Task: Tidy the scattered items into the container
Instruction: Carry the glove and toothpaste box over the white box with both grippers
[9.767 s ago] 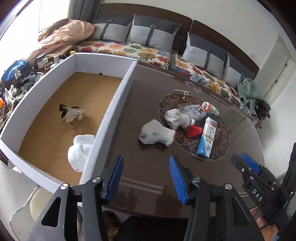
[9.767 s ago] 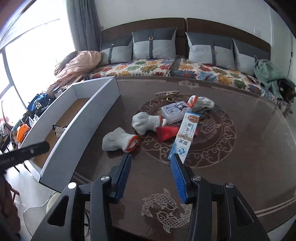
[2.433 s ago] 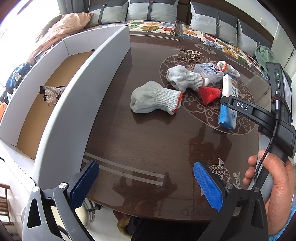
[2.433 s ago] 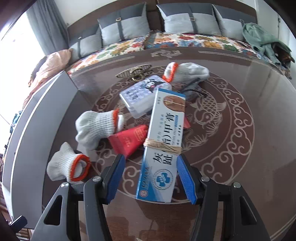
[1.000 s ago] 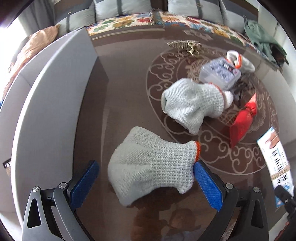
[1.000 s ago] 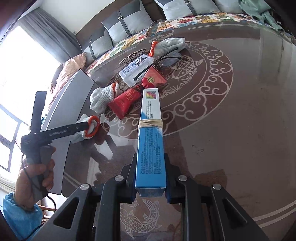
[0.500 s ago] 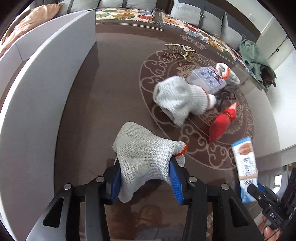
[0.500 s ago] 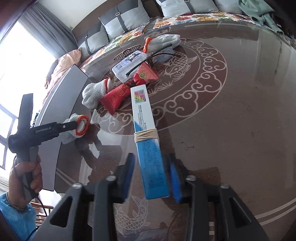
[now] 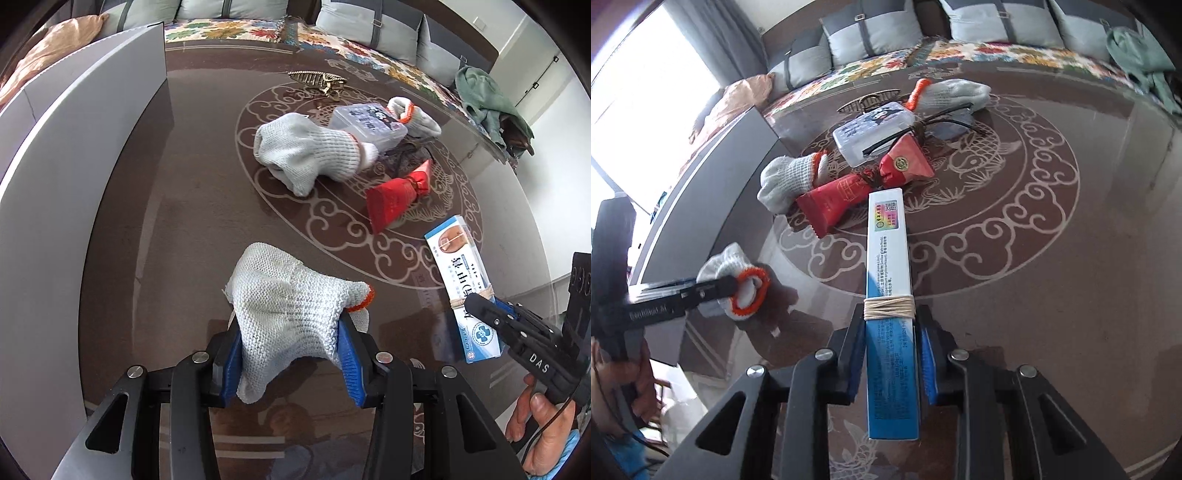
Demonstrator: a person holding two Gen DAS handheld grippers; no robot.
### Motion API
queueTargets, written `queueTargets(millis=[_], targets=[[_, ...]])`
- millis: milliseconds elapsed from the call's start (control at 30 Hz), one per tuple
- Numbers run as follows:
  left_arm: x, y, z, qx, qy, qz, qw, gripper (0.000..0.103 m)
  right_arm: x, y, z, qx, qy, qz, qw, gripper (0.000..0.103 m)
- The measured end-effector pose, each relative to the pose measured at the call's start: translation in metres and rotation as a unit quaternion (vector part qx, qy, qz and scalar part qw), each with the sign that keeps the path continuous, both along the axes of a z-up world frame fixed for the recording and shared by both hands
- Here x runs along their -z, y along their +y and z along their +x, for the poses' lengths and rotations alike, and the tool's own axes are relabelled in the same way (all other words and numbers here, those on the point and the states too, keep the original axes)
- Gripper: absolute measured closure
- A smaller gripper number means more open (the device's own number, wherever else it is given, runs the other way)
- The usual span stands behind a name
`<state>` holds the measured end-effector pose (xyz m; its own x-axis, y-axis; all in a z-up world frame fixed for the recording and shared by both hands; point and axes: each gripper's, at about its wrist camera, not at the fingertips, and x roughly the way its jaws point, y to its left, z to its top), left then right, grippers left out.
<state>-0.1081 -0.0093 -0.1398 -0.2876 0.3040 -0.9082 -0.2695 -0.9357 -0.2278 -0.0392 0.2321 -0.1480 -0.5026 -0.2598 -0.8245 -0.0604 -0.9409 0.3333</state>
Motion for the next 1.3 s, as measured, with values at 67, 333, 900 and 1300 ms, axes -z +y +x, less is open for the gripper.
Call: queueTargets(millis=[67,333,900,1300], targets=[[-0.003,0.0,0.008,-0.003,0.001,0.012,0.9999,0.058,-0.004,0.001,0.006,0.006,0.004,-0.006,1.0,0.077],[-0.032,-0.001,0.039,-0.01,0.031,0.036,0.9988,0.058,-0.031,-0.004,0.034,0.006,0.026,-0.022,0.999,0.077],[-0.095,-0.095,0.073,-0.097,0.101,0.077,0.9871,0.058,-0.068,-0.079,0.035,-0.059,0.036,-0.037,0.997,0.077],[-0.116,-0.292,0.043,-0.26,0.131,0.03,0.9561,0.058,-0.135,-0.249,-0.033,-0.218,0.086,-0.072,0.969,0.077]])
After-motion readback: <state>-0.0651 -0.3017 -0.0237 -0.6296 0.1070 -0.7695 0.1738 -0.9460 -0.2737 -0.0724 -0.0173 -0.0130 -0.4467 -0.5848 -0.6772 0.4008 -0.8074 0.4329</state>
